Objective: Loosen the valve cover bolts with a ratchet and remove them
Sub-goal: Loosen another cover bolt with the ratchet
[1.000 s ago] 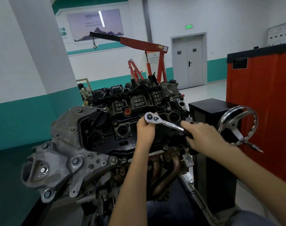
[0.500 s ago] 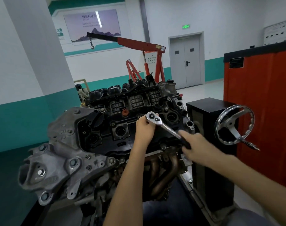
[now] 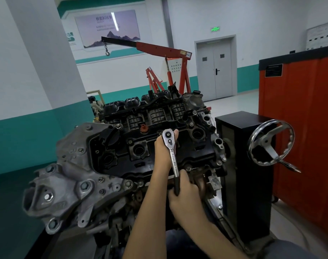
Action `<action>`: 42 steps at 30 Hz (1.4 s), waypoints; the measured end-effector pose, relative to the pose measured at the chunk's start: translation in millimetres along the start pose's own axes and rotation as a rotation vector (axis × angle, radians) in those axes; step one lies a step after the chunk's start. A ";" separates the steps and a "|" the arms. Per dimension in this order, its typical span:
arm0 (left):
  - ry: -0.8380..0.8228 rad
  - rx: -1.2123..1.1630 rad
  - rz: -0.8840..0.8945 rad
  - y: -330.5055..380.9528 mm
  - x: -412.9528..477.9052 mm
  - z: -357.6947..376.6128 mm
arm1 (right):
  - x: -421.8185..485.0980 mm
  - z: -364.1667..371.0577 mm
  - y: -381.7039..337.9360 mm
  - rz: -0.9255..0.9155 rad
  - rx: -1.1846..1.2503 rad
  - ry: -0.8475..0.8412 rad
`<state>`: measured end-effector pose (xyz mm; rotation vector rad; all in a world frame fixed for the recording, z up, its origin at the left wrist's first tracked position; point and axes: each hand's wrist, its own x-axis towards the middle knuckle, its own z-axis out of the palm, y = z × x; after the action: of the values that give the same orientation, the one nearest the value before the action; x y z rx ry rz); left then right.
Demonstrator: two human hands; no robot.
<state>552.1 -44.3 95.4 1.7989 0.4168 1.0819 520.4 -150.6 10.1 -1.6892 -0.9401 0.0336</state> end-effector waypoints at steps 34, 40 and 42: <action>-0.084 0.038 0.001 -2.0 3.8 -8.2 | 105.8 -160.8 -16.3 -0.412 -1.049 -0.221; 0.003 -0.100 -0.032 -6.2 -6.5 -1.4 | 37.1 -97.9 7.5 -0.192 -0.604 -0.043; 0.015 -0.093 -0.043 -3.2 -5.7 0.8 | 11.7 -57.5 7.3 -0.078 -0.292 -0.039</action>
<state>550.2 -47.1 89.7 1.6937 0.4057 1.0681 559.7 -190.2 29.6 -1.9230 -1.0801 -0.1288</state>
